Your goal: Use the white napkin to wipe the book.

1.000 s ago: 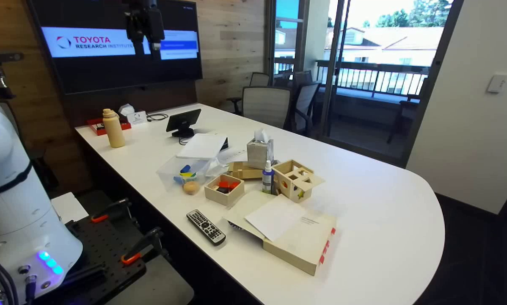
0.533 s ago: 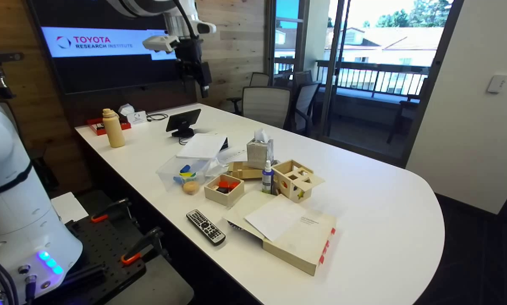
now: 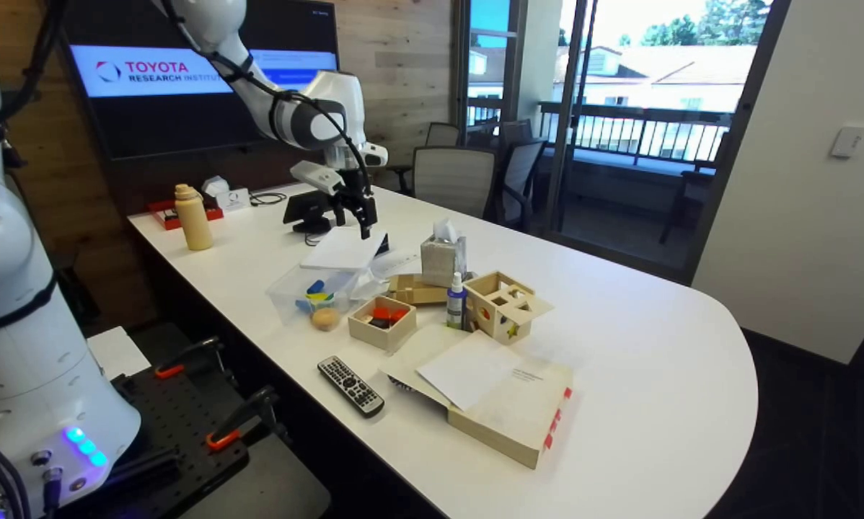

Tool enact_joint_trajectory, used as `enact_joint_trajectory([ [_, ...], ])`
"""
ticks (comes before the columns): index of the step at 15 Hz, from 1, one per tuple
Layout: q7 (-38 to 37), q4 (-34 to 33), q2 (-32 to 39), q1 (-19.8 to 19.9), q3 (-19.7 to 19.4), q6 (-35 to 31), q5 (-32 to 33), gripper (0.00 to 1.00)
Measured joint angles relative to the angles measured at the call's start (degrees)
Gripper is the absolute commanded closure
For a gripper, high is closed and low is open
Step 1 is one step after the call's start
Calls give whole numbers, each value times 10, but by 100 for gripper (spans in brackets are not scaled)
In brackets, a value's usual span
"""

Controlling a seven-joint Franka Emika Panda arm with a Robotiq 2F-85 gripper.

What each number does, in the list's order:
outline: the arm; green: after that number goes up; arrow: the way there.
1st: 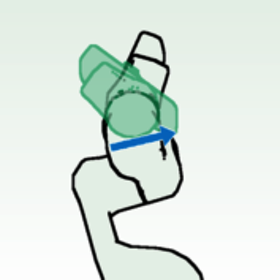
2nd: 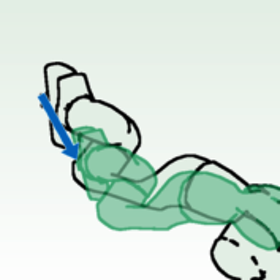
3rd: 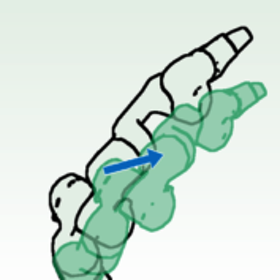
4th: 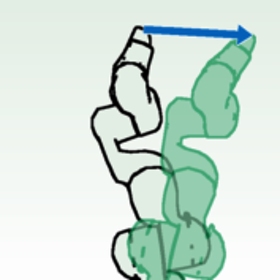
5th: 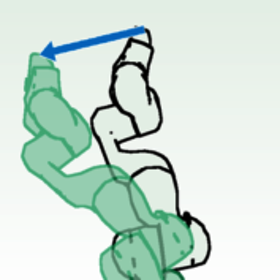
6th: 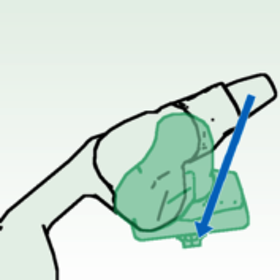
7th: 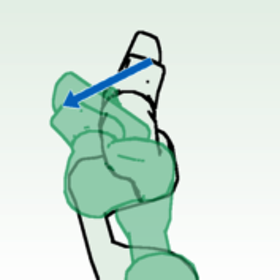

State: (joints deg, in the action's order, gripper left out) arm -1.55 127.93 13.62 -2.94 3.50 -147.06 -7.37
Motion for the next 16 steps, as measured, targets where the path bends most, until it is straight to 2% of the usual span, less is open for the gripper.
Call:
enact_joint_trajectory([
  [4,-4,-91,160,-8,21,-59,-9,0],
  [8,-23,-222,311,-13,29,-79,-12,0],
  [13,-54,-370,428,-26,14,-79,-10,0],
  [14,-58,-388,440,-30,8,-78,-8,25],
  [15,-59,-403,449,-32,4,-75,-8,26],
  [16,-59,-414,457,-34,1,-68,-8,34],
])
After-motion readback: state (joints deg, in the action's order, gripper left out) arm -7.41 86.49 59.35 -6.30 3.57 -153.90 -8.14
